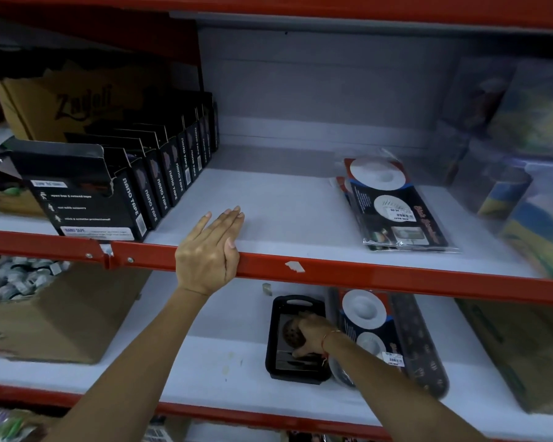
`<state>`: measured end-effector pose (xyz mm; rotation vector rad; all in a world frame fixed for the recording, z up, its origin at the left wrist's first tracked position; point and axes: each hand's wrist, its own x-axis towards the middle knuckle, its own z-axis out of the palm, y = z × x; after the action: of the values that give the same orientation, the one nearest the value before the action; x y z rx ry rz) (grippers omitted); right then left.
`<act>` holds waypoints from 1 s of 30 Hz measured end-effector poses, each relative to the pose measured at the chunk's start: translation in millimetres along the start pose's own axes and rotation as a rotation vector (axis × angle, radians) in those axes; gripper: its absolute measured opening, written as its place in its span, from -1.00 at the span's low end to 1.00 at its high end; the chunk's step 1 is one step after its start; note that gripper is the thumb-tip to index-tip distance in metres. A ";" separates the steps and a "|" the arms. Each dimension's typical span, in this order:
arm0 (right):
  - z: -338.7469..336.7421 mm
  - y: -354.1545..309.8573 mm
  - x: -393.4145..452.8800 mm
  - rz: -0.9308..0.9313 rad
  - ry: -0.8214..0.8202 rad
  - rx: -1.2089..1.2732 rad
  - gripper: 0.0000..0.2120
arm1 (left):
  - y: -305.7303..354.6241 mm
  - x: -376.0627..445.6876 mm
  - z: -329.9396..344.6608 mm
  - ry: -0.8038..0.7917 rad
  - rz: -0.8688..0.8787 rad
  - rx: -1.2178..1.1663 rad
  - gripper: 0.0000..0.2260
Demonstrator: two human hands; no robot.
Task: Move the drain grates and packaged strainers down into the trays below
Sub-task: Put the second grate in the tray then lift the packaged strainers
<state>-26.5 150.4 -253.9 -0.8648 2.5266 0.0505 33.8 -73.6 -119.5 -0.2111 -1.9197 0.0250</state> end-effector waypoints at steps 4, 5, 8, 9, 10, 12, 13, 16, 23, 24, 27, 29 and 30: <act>-18.3 -11.4 -36.3 -0.106 0.162 0.036 -0.52 | 1.7 0.3 -3.4 0.006 -0.018 -0.020 -0.59; -25.2 -13.3 -49.4 -0.143 0.226 0.047 -0.56 | 1.5 0.7 -4.3 0.001 -0.026 -0.026 -0.60; -50.8 -19.1 -97.1 -0.258 0.429 0.181 -0.67 | 4.7 0.6 -8.5 -0.065 -0.095 -0.064 -0.64; -62.1 -20.1 -116.2 -0.280 0.493 0.233 -0.69 | 9.7 5.2 -14.1 -0.122 -0.153 -0.096 -0.65; -73.3 -21.3 -133.7 -0.303 0.553 0.290 -0.72 | 14.8 9.7 -21.5 -0.202 -0.248 -0.128 -0.64; -100.6 -20.0 -165.9 -0.342 0.676 0.425 -0.78 | 25.5 27.5 -30.4 -0.351 -0.492 -0.196 -0.57; -115.0 -15.3 -177.5 -0.357 0.734 0.498 -0.81 | 29.3 36.9 -30.7 -0.393 -0.595 -0.258 -0.54; -163.9 14.7 -194.3 -0.322 0.888 0.683 -0.86 | 50.2 74.3 -20.3 -0.405 -0.786 -0.629 -0.63; -237.3 157.6 -139.6 0.387 1.151 0.950 -0.83 | 109.1 152.1 41.9 -0.758 -1.312 -1.179 -0.88; -236.3 180.9 -130.0 0.506 1.066 0.991 -0.78 | 115.3 157.4 54.4 -0.747 -1.328 -1.126 -0.92; -220.7 215.0 -110.8 0.524 0.817 1.267 -0.87 | 132.1 163.6 80.5 -0.733 -1.329 -1.051 -0.87; -217.0 215.1 -107.8 0.440 0.755 1.314 -0.78 | 143.3 166.5 90.8 -0.764 -1.311 -1.072 -0.84; -216.3 211.7 -107.0 0.405 0.746 1.328 -0.73 | 145.5 166.5 98.1 -0.771 -1.308 -1.064 -0.80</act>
<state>-167.1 342.0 -38.0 0.2414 2.4359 -1.8374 -94.0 104.3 -17.0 0.4607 -2.2621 -2.0286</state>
